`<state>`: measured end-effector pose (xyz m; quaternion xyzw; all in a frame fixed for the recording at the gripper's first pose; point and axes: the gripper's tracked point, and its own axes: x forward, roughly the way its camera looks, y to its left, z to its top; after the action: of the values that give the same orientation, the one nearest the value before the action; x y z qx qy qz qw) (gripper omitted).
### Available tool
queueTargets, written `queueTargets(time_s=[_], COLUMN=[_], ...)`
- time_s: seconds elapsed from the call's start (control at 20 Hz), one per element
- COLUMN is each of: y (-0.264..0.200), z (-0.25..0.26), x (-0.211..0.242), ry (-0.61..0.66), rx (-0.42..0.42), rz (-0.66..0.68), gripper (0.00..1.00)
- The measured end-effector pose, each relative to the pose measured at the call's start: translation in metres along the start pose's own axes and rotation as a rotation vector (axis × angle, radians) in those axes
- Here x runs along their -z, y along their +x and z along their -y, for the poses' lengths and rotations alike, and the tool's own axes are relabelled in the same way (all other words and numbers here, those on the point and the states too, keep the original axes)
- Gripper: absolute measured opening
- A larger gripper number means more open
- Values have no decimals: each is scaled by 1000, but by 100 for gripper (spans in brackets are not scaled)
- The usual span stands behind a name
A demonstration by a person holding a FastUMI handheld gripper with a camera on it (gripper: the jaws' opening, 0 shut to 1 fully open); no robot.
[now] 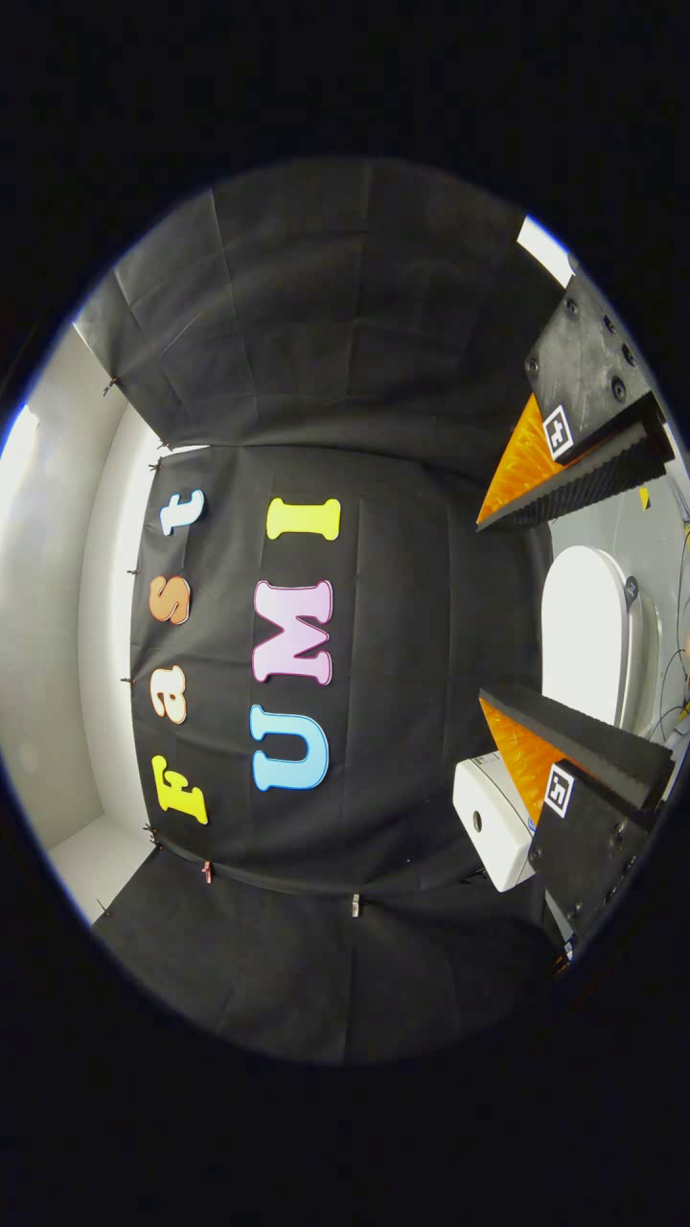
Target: Open the toilet lid.
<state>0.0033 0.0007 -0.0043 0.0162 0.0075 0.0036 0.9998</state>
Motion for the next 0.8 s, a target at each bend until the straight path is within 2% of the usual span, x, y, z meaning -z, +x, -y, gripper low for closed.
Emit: queueTargets(time_s=[0.45,0.8], y=[3,14], z=[-1,-3], x=[2,13], ry=[-17,2], rx=[6,-27], rz=[-4,-12], gripper=[99,99])
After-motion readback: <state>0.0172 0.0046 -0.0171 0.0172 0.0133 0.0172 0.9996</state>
